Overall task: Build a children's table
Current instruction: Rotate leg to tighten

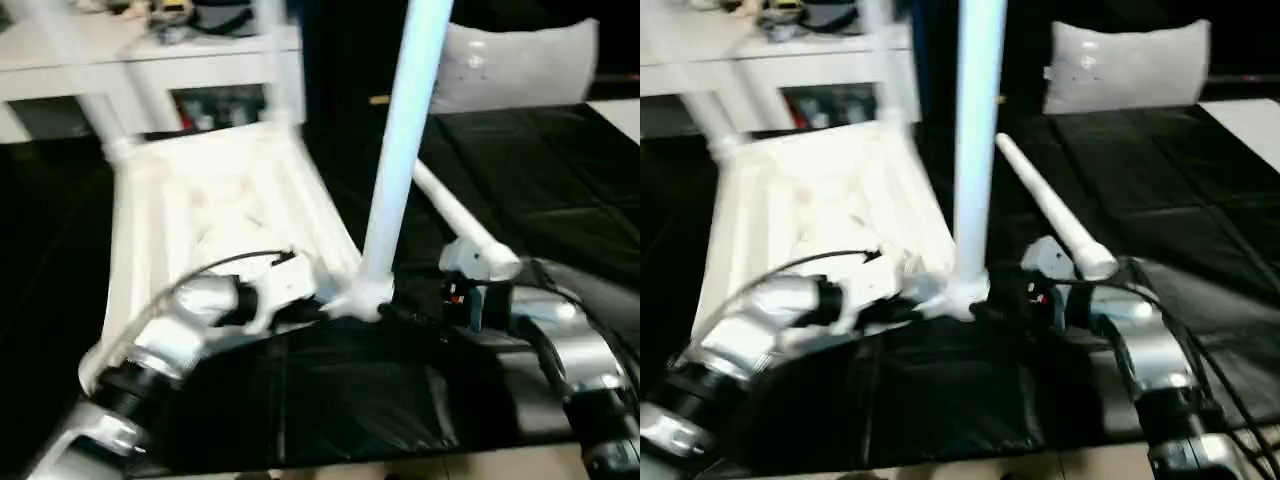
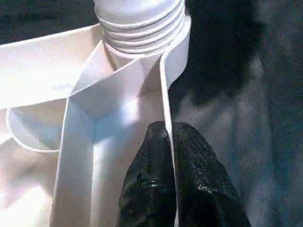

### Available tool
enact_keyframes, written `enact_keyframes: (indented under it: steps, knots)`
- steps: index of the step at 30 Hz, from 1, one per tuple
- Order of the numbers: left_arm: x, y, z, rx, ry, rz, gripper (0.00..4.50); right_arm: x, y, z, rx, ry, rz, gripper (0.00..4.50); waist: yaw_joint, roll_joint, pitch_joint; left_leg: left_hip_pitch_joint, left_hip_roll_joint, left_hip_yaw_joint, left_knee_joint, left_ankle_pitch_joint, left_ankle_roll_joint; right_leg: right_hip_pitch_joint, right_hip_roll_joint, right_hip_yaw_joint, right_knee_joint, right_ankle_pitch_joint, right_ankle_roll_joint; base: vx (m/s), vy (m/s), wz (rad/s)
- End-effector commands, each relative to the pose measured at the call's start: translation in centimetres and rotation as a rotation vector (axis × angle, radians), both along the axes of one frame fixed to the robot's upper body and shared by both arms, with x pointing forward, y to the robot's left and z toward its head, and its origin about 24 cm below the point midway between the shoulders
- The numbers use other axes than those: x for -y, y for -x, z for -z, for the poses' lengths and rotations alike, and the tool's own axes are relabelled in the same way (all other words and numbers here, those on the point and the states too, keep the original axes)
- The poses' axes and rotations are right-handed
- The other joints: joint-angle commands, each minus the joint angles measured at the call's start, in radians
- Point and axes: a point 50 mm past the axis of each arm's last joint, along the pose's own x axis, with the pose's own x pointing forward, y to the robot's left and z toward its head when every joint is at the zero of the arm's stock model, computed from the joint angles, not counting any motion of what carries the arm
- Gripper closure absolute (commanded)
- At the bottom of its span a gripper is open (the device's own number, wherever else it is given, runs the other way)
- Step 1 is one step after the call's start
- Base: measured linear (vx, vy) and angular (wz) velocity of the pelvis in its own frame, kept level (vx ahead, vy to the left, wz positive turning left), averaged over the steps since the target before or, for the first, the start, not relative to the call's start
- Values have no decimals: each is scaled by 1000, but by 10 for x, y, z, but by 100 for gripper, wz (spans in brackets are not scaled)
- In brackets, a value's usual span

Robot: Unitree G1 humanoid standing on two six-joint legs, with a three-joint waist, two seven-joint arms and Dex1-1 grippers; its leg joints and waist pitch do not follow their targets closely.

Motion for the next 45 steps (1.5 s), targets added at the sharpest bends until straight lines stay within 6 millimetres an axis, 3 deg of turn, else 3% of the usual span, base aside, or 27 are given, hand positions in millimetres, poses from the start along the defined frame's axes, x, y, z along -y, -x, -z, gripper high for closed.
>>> enact_keyframes:
  steps: [1, 5, 8, 10, 16, 22, 27, 29, 31, 32, 33, 34, 35, 36, 38, 39, 41, 42, 45]
  knots:
    - [5, 7, 2, -28, -60, 167, 450, -7, 0, -1, 2, 13, -69, 5, -1, -8, -75, 7, 29, 4, -68, -182, 88, 55, -58, 59, -58, -319, -153, 0, 0, 0]
    - [3, 7, 1, -33, -83, 238, 450, -13, 2, -1, -27, -3, -134, 5, 6, -6, -80, 5, 31, 3, -68, -173, 83, 60, -60, 61, -48, -265, -169, 0, 0, 0]
    - [3, 9, 0, -41, -86, 277, 450, -17, 4, 2, -49, 11, -185, 39, 7, -1, -82, 4, 32, 2, -68, -175, 78, 62, -60, 60, -44, -239, -181, 0, 0, 0]
    - [3, 9, 0, -51, -84, 303, 450, -18, 4, 3, -53, 12, -200, 42, 7, -1, -81, 5, 30, 3, -68, -185, 76, 63, -61, 60, -46, -257, -180, 0, 0, 0]
    - [0, 8, 1, -41, -98, 309, 450, -22, 3, 2, -68, -2, -229, 106, 7, -6, -78, 4, 29, 3, -70, -192, 66, 64, -61, 58, -54, -323, -156, 0, 0, 0]
    - [-4, 7, 2, -39, -100, 301, 450, -23, 4, 4, -83, -6, -247, 159, 9, -7, -78, 5, 29, 3, -69, -190, 64, 63, -61, 59, -53, -334, -154, 0, 0, 0]
    - [-2, 10, 3, -55, 7, 145, 450, -34, 10, 12, -98, -55, -169, 174, 7, -9, -76, 1, 31, 3, -71, -183, 60, 64, -62, 61, -49, -333, -156, 0, 0, 0]
    - [0, 9, 3, -49, 22, 82, 450, -38, 9, 16, -87, -51, -122, 176, 3, -10, -71, 3, 28, 5, -72, -202, 51, 62, -62, 60, -55, -380, -141, 0, 0, 0]
    - [5, 7, 2, -37, 60, 3, 450, -45, 3, 20, -101, -68, -17, 176, -3, -9, -65, 10, 21, 6, -73, -237, 43, 58, -59, 56, -68, -469, -112, 0, 0, 0]
    - [5, 7, 2, -37, 62, -3, 450, -45, 3, 21, -101, -69, -12, 176, -11, -10, -59, 9, 18, 4, -75, -264, 32, 58, -58, 50, -75, -525, -92, 0, 0, 0]
    - [13, 5, 0, -36, 106, -108, 450, -56, -5, 23, -97, -94, 101, 177, -23, -12, -59, 16, 14, 2, -73, -290, 19, 57, -58, 43, -85, -575, -65, 0, 0, 0]
    - [17, 5, -1, -37, 123, -153, 450, -60, -8, 24, -99, -107, 147, 177, -31, -13, -59, 15, 15, 1, -73, -295, 13, 58, -60, 41, -85, -583, -61, 0, 0, 0]
    - [23, 3, -3, -41, 143, -227, 450, -67, -12, 25, -104, -129, 212, 177, -47, -13, -54, 9, 12, -3, -73, -317, 7, 60, -58, 30, -94, -620, -38, 0, 0, 0]
    - [28, 2, -5, -39, 161, -277, 450, -72, -15, 24, -110, -154, 258, 178, -67, -12, -54, 14, 8, -6, -68, -338, 3, 57, -57, 17, -104, -647, -19, 0, 0, 0]
    - [36, -1, -8, -27, 179, -368, 450, -79, -21, 24, -120, -190, 348, 178, -89, -7, -56, 10, 5, -10, -65, -350, 18, 65, -56, 6, -113, -639, 6, 0, 0, 0]
    - [42, -2, -10, -14, 189, -419, 450, -82, -25, 24, -126, -205, 407, 178, -101, -7, -59, 3, 10, -14, -68, -345, 26, 71, -57, 6, -112, -593, -2, 0, 0, 0]
    - [53, -3, -14, 7, 203, -490, 450, -87, -30, 25, -125, -211, 496, 178, -111, -7, -62, 5, 10, -17, -68, -347, 35, 68, -56, 5, -113, -557, -18, 0, 0, 0]
    - [57, -3, -15, 15, 209, -507, 450, -88, -31, 25, -122, -210, 520, 178, -114, -8, -63, 8, 8, -14, -67, -338, 45, 65, -58, 8, -113, -531, -36, 0, 0, 0]
    - [68, -5, -21, 52, 206, -559, 450, -93, -32, 27, -97, -192, 544, 178, -115, -11, -66, -2, 12, -14, -71, -304, 63, 69, -58, 16, -101, -471, -68, 0, 0, 0]
